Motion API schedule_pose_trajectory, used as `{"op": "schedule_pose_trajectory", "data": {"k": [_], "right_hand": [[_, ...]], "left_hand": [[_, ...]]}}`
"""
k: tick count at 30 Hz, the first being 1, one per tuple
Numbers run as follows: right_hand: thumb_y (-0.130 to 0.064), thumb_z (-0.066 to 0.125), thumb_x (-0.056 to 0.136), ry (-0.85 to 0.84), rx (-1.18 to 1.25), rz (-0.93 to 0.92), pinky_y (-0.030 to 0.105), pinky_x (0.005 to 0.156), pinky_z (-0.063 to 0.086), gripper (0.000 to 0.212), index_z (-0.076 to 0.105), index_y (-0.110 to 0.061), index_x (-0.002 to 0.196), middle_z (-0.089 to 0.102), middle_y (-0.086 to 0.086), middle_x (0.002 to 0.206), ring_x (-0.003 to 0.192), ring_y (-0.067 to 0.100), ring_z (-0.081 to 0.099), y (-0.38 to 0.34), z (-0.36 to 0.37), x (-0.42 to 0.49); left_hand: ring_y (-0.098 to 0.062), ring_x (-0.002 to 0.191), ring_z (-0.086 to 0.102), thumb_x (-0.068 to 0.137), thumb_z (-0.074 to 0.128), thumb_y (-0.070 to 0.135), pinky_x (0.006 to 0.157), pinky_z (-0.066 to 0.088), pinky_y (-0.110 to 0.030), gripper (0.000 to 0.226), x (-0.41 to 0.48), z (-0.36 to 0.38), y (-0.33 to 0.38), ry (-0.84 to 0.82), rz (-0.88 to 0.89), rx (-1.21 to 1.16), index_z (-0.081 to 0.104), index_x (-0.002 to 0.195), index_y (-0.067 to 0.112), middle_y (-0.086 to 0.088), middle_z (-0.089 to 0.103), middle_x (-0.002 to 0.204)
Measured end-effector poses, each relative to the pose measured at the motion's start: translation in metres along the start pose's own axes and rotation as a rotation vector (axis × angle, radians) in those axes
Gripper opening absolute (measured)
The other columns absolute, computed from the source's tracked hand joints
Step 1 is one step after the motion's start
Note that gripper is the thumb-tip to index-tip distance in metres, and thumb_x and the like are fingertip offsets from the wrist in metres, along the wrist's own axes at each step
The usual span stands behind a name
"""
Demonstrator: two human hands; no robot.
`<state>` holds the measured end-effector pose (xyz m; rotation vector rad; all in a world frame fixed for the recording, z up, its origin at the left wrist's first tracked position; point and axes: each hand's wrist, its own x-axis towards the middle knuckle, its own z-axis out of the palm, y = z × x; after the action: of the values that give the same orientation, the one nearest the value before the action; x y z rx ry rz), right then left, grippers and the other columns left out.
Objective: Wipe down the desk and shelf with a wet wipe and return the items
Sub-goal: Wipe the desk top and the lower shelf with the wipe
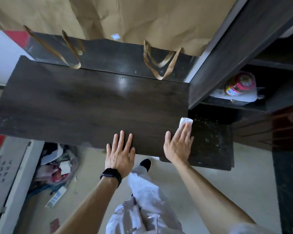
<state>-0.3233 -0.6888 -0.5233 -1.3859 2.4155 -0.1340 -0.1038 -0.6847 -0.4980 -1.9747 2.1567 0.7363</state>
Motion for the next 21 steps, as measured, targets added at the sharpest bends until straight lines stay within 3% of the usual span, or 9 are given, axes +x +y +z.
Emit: {"op": "schedule_pose_trajectory", "data": {"k": [2, 6, 8, 12, 17, 21], "right_hand": [[-0.051, 0.024, 0.101, 0.009, -0.080, -0.105, 0.059, 0.118, 0.023, 0.077, 0.006, 0.001, 0.155, 0.005, 0.019, 0.164, 0.153, 0.030, 0.005, 0.009, 0.000, -0.009], [-0.048, 0.022, 0.103, -0.018, -0.149, -0.486, 0.052, 0.122, 0.008, 0.068, 0.010, -0.009, 0.157, 0.005, 0.007, 0.166, 0.154, 0.021, 0.002, 0.032, 0.003, -0.058], [-0.045, 0.018, 0.104, -0.060, -0.135, -0.689, 0.053, 0.120, 0.010, 0.063, 0.010, -0.014, 0.158, 0.004, 0.001, 0.167, 0.154, 0.017, 0.002, 0.018, 0.009, -0.059], [-0.042, 0.025, 0.104, -0.077, -0.172, -0.998, 0.056, 0.118, 0.016, 0.057, 0.022, -0.019, 0.157, 0.014, -0.006, 0.166, 0.153, 0.012, 0.008, -0.069, 0.038, -0.023], [-0.042, 0.020, 0.102, -0.127, -0.149, -1.005, 0.059, 0.119, 0.014, 0.059, 0.020, -0.022, 0.157, 0.013, -0.007, 0.165, 0.153, 0.012, 0.004, -0.146, 0.057, 0.000], [-0.047, 0.014, 0.102, -0.033, -0.086, -0.632, 0.053, 0.122, -0.003, 0.066, 0.008, -0.012, 0.158, 0.001, 0.003, 0.167, 0.153, 0.020, -0.006, -0.118, 0.042, 0.026]], "left_hand": [[-0.021, 0.152, -0.007, 0.093, 0.002, 0.051, 0.120, 0.007, -0.051, 0.067, -0.012, 0.006, 0.012, -0.001, 0.017, -0.007, 0.007, 0.157, 0.032, 0.004, -0.005, 0.165], [-0.010, 0.147, -0.020, 0.089, -0.005, 0.051, 0.122, 0.001, -0.048, 0.071, -0.026, 0.015, 0.019, 0.021, 0.014, -0.045, 0.002, 0.157, 0.032, 0.012, -0.021, 0.157], [-0.005, 0.143, -0.025, 0.090, -0.006, 0.051, 0.122, -0.002, -0.045, 0.069, -0.024, 0.015, 0.006, 0.054, -0.030, -0.050, 0.000, 0.157, 0.033, 0.014, -0.021, 0.158], [-0.009, 0.149, -0.013, 0.103, 0.019, 0.043, 0.122, 0.002, -0.046, 0.056, -0.011, 0.003, -0.048, 0.191, -0.243, -0.122, 0.006, 0.157, 0.033, 0.012, -0.008, 0.164], [-0.011, 0.151, -0.004, 0.104, 0.023, 0.040, 0.123, 0.005, -0.044, 0.052, -0.010, -0.005, -0.078, 0.224, -0.174, -0.037, 0.012, 0.155, 0.040, 0.012, 0.001, 0.164], [-0.018, 0.152, -0.003, 0.104, 0.024, 0.045, 0.122, 0.006, -0.045, 0.056, -0.004, 0.004, -0.056, 0.250, -0.269, -0.066, 0.012, 0.157, 0.033, 0.006, 0.002, 0.165]]}}
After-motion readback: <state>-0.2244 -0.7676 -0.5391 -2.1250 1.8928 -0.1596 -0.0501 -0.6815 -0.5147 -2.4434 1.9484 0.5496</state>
